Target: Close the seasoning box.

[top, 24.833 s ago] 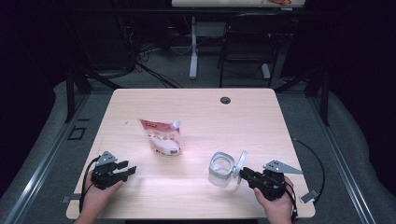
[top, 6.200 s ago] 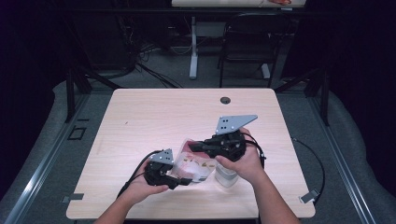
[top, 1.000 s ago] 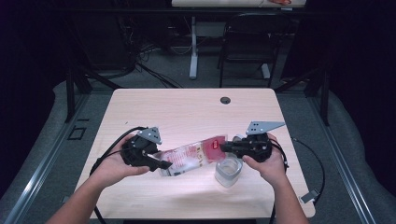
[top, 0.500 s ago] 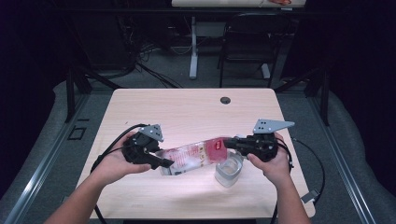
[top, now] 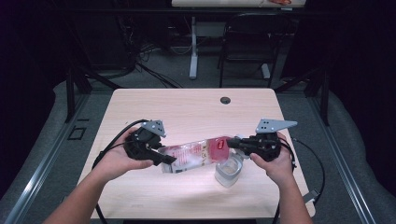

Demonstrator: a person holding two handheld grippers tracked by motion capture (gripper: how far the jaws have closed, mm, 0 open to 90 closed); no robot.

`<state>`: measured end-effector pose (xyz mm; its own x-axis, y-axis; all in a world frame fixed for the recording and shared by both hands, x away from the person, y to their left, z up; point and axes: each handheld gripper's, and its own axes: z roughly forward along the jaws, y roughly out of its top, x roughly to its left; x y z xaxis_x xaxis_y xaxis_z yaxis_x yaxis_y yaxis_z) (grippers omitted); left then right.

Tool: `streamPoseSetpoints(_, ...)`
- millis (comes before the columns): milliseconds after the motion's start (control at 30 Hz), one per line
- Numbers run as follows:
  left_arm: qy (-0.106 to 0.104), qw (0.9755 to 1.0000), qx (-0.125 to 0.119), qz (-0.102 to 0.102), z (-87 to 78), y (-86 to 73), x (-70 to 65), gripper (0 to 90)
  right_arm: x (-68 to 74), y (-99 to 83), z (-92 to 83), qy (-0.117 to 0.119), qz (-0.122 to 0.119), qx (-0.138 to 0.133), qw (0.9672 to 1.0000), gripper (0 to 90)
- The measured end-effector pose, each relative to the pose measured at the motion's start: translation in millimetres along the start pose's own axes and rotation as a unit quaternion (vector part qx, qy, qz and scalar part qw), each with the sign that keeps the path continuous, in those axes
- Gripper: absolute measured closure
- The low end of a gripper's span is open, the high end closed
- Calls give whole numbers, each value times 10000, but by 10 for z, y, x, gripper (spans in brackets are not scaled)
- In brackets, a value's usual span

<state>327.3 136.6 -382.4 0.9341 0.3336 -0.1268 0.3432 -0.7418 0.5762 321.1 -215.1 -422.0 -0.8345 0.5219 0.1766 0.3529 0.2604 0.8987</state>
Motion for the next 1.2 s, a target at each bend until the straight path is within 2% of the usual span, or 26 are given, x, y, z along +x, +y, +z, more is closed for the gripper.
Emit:
streamPoseSetpoints(300, 12, 10000, -65, 0, -23, 76, 7, 670, -50, -29, -39, -17, 50, -8, 10000, 900)
streamPoseSetpoints(333, -54, 9999, -114, 17, -29, 95, 15, 671, -54, -32, -41, -25, 52, -7, 10000, 900)
streamPoseSetpoints(467, -65, 9999, -125, 19, -36, 125, 15, 673, -65, -37, -54, -62, 44, 30, 10000, 900)
streamPoseSetpoints(767, -33, 9999, -113, 40, -50, 183, 10, 678, -97, -56, -75, -12, 92, 30, 10000, 900)
streamPoseSetpoints(1200, 80, 9999, -97, 117, -42, 332, -12, 688, -160, -91, -115, -106, 200, -4, 9997, 900)
